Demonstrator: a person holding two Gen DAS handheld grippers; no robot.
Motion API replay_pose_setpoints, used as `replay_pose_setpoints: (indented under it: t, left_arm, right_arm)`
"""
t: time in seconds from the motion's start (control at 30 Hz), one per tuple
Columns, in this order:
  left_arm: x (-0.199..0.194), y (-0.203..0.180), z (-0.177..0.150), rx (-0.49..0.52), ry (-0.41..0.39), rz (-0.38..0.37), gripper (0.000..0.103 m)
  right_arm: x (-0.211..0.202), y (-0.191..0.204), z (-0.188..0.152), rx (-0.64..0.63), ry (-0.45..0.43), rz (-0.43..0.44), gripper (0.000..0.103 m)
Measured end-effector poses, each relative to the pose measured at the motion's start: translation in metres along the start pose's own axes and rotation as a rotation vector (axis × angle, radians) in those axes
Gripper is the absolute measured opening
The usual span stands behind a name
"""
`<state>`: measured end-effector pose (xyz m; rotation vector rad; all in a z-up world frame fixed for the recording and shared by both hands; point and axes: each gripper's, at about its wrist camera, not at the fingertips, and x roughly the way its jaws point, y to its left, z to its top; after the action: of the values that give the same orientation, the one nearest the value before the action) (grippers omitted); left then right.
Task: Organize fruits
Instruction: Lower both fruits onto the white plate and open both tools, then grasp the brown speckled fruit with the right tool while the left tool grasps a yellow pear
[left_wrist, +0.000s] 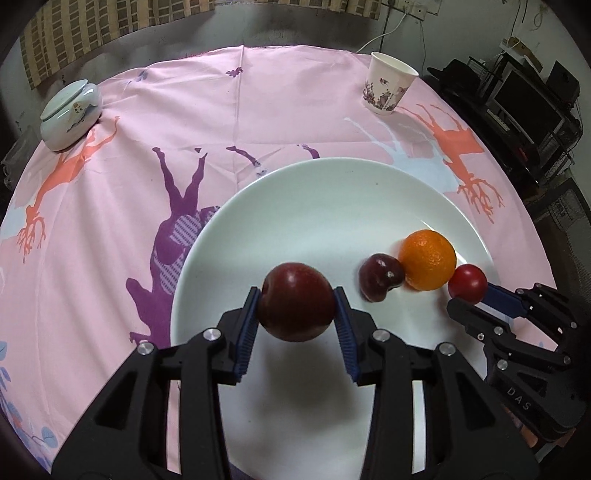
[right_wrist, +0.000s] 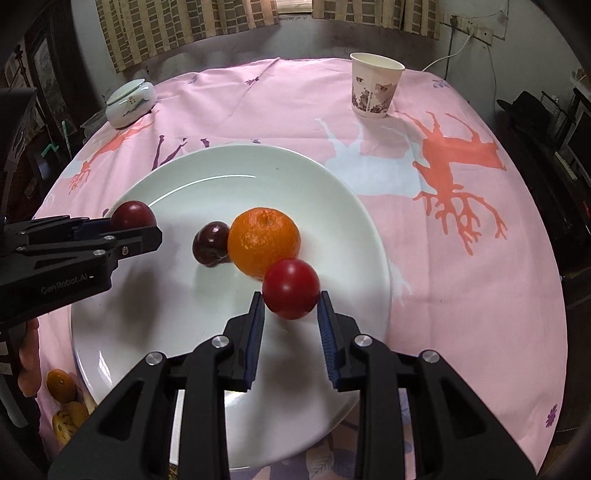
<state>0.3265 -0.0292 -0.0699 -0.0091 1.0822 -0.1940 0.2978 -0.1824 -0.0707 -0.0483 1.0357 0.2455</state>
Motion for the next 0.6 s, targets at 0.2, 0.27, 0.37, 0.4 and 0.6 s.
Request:
replay_pose_setpoints:
  t: [0.2,0.27,0.37,0.4,0.6]
  left_arm:
    - [-0.062,0.009,-0.009,-0.036,-0.152,-0.026,0.08]
    - [-0.091,0.016,-0.024,-0.06,-0.202,-0.055,0.088]
    - [-0.128,0.024,-0.058,-0.087,-0.261,-0.041,0.096]
    - [-0.137,0.026,-0.072,-0.088,-0.271,-0.014,0.097]
    - [-0.156,0.031,-0.163,-0.099,-0.28,0.092,0.099]
  right_arm:
    - [-0.036,0.008,-0.013,-0.034,-0.103,-0.014,0.081]
    - [-0.058,0.012,-0.025,-0.049,-0.141,-0.019,0.089]
    - [-0.09,0.016,-0.05,-0.042,-0.169,0.036,0.094]
    - [-0.098,0.018,-0.06,-0.041,-0.174,0.051,0.099]
    - [-0.119,0.034,-0.125,-0.043,-0.14,0.085,0.102]
